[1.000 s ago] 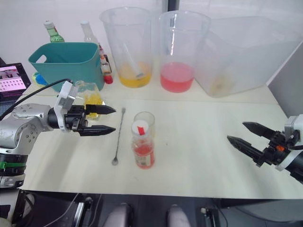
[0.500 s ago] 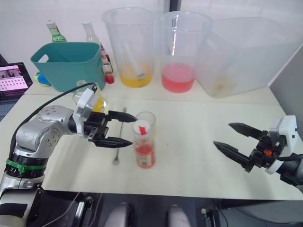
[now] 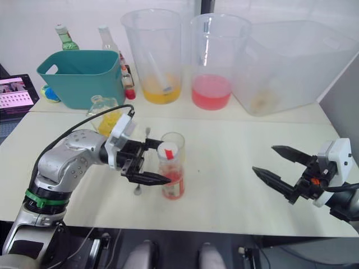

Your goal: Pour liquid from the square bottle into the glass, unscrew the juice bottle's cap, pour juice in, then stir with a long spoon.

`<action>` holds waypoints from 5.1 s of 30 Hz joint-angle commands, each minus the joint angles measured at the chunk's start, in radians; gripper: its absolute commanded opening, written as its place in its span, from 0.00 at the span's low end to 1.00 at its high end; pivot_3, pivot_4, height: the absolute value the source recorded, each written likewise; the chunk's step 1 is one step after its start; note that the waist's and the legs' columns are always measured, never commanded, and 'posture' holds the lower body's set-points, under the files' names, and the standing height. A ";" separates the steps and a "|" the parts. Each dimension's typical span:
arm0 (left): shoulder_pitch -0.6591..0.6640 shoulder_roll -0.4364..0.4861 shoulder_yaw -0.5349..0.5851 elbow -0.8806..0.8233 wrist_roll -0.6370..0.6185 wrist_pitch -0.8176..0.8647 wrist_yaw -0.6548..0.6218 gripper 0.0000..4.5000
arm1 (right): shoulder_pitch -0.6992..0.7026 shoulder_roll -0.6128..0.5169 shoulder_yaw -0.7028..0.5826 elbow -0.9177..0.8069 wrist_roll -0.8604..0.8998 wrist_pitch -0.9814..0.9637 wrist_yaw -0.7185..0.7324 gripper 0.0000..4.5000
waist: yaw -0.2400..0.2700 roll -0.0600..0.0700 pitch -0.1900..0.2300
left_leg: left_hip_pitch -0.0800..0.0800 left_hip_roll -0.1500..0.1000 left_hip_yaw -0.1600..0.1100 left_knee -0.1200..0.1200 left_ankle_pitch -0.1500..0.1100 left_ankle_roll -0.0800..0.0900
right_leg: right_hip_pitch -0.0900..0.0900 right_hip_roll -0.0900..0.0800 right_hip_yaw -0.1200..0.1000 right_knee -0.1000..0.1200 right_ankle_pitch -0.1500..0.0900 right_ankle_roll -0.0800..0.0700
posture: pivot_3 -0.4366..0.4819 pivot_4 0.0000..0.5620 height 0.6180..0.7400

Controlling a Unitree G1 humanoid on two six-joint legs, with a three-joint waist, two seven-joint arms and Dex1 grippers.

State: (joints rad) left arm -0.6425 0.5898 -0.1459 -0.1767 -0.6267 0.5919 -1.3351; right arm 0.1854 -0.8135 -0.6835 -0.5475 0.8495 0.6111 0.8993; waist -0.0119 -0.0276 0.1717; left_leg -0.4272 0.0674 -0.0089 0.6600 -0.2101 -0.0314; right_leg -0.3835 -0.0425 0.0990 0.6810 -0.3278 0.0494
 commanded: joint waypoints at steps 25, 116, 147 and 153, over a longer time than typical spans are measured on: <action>-0.049 -0.035 -0.033 -0.006 0.055 -0.060 0.016 0.31 | -0.145 -0.040 0.037 -0.088 0.094 0.004 -0.103 1.00 | -0.001 0.000 0.000 | 0.000 0.000 0.000 0.000 0.000 0.000 | 0.001 0.000 0.000 0.000 0.000 0.000 | 0.48 0.27 0.89; -0.008 -0.052 -0.116 0.024 0.129 -0.145 0.088 0.31 | -0.637 0.193 0.576 -0.296 0.190 0.362 -0.515 0.99 | 0.005 0.001 -0.001 | 0.000 -0.001 -0.004 0.001 0.000 0.000 | 0.001 0.000 -0.002 0.001 0.000 0.000 | 0.48 0.27 0.89; 0.073 0.044 -0.051 -0.104 0.139 -0.102 0.162 0.31 | -1.084 0.179 1.019 0.400 -0.267 -0.320 0.662 0.38 | -0.007 0.001 -0.001 | 0.004 0.000 -0.004 0.000 0.000 0.000 | 0.004 0.001 -0.002 -0.001 0.000 0.000 | 0.48 0.27 0.89; 0.065 0.051 -0.054 -0.093 0.140 -0.109 0.156 0.31 | -1.213 0.141 1.071 0.502 -0.179 -0.268 0.715 0.60 | -0.007 0.002 -0.001 | 0.005 0.001 -0.004 0.000 0.000 0.000 | 0.004 0.001 -0.003 0.001 0.000 0.000 | 0.48 0.27 0.89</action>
State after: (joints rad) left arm -0.5813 0.6216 -0.1991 -0.3071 -0.5316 0.4623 -1.2050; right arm -1.0060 -0.6581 0.3788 -0.0158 0.6383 0.3383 1.5613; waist -0.0189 -0.0261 0.1709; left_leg -0.4228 0.0680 -0.0131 0.6598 -0.2097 -0.0310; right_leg -0.3798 -0.0418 0.0961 0.6818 -0.3276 0.0489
